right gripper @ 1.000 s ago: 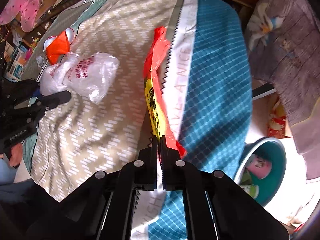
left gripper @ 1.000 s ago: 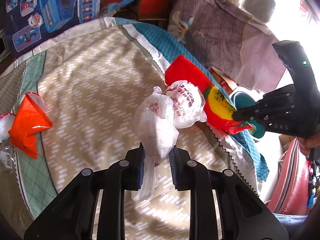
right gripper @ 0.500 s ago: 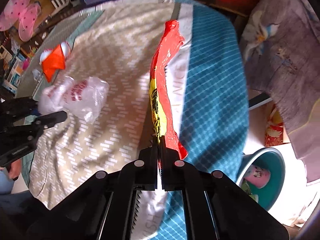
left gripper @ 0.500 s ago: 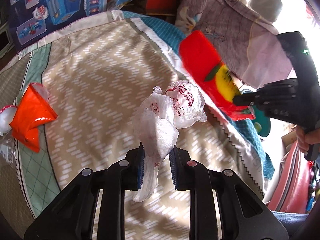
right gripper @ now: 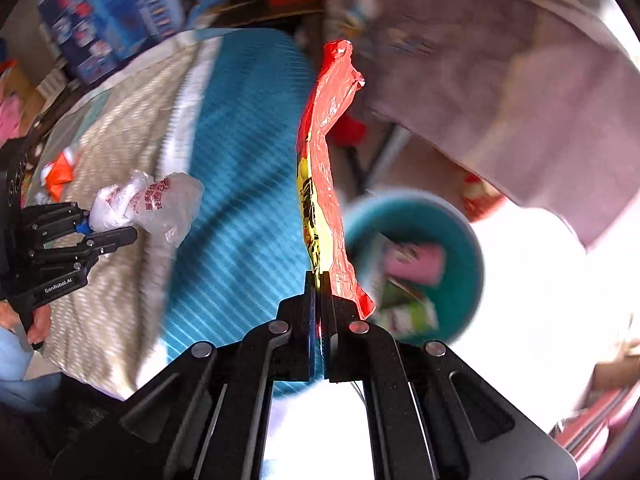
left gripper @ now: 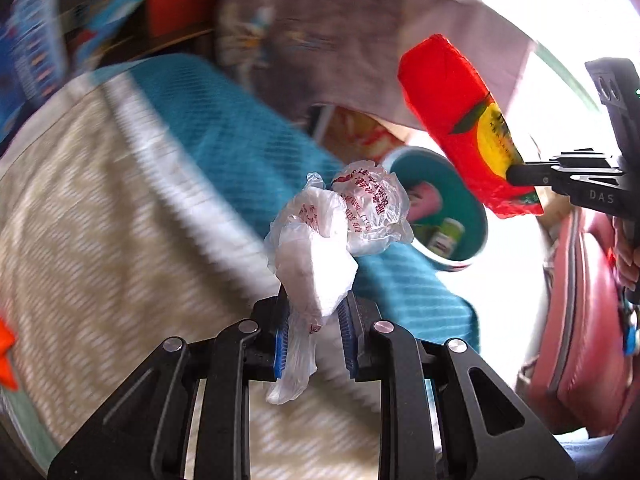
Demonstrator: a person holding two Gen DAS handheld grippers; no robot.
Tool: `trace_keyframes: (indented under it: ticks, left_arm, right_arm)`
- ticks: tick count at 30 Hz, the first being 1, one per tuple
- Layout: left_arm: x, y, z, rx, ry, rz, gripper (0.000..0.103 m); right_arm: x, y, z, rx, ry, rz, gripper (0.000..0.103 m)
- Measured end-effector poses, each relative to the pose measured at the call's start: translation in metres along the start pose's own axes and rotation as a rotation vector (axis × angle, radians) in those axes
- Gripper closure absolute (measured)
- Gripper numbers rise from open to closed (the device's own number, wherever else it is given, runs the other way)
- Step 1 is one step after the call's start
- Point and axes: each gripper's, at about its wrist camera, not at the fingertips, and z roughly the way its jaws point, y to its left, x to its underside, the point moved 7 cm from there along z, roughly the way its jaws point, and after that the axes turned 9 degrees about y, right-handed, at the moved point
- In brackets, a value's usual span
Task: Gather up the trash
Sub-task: 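Carry the plastic bags and red wrapper over the teal bucket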
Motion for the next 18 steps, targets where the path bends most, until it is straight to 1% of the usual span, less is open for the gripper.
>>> trace_keyframes:
  ticks: [4,7,9,12,15,16,18]
  left_arm:
    - [-0.026,-0.055,0.028,0.031,0.034,0.083,0.081]
    - [-0.045,-0.096,0.053,0.054,0.066,0.139,0.081]
    - [-0.053,-0.113,0.068,0.067,0.086,0.158,0.081]
    - [-0.064,-0.138,0.093,0.084,0.120,0.190,0.080]
    - [-0.072,-0.155,0.112,0.090,0.146,0.208,0.077]
    - [-0.075,-0.159,0.117,0.092,0.153,0.209,0.074]
    - [-0.079,-0.164,0.127,0.092,0.162,0.204,0.061]
  right_arm:
    - [0.029,-0.051,0.005,0.032,0.034,0.058,0.101]
    - [0.041,-0.075,0.009,0.044,0.054,0.083,0.101]
    - [0.049,-0.092,0.014,0.041,0.070,0.108,0.101]
    - [0.058,-0.107,0.022,0.032,0.089,0.127,0.101]
    - [0.062,-0.116,0.032,0.017,0.107,0.146,0.101]
    - [0.063,-0.119,0.036,0.012,0.113,0.152,0.101]
    - [0.065,-0.124,0.041,0.004,0.122,0.160,0.101]
